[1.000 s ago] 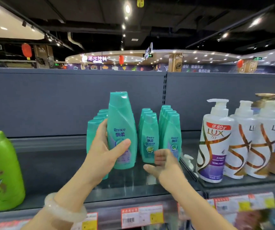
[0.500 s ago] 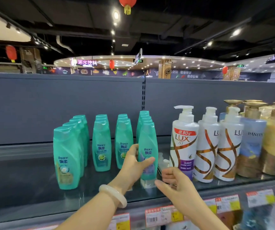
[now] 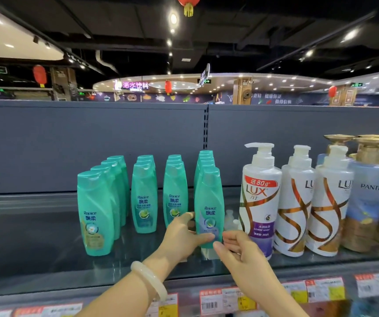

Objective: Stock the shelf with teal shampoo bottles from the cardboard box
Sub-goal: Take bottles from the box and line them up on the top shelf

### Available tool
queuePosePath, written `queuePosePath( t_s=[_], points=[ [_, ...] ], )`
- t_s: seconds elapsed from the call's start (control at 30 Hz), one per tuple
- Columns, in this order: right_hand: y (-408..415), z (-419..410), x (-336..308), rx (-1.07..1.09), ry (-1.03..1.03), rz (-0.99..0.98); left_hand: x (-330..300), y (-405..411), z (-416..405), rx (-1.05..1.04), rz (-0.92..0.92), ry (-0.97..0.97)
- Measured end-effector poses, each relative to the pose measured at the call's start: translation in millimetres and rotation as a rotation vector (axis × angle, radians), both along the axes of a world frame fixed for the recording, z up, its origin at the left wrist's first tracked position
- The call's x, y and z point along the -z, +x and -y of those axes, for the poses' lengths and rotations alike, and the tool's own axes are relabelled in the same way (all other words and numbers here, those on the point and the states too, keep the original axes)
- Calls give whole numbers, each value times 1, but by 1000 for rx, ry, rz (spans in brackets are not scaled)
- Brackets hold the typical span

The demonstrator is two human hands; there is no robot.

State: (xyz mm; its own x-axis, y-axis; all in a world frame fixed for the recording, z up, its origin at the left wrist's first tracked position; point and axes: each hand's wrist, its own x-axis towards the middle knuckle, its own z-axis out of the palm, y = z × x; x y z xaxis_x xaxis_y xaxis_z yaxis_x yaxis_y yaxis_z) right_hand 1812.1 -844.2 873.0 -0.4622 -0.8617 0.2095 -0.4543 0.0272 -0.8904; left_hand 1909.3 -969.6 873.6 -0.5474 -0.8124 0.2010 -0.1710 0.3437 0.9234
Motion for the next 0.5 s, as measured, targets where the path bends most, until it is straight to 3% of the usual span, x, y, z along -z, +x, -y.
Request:
queuePosePath(
  t_s=[0.5],
  points=[
    [-6,2,4,-61,62,-42,2,-3,-2,-14,8,19]
  ],
)
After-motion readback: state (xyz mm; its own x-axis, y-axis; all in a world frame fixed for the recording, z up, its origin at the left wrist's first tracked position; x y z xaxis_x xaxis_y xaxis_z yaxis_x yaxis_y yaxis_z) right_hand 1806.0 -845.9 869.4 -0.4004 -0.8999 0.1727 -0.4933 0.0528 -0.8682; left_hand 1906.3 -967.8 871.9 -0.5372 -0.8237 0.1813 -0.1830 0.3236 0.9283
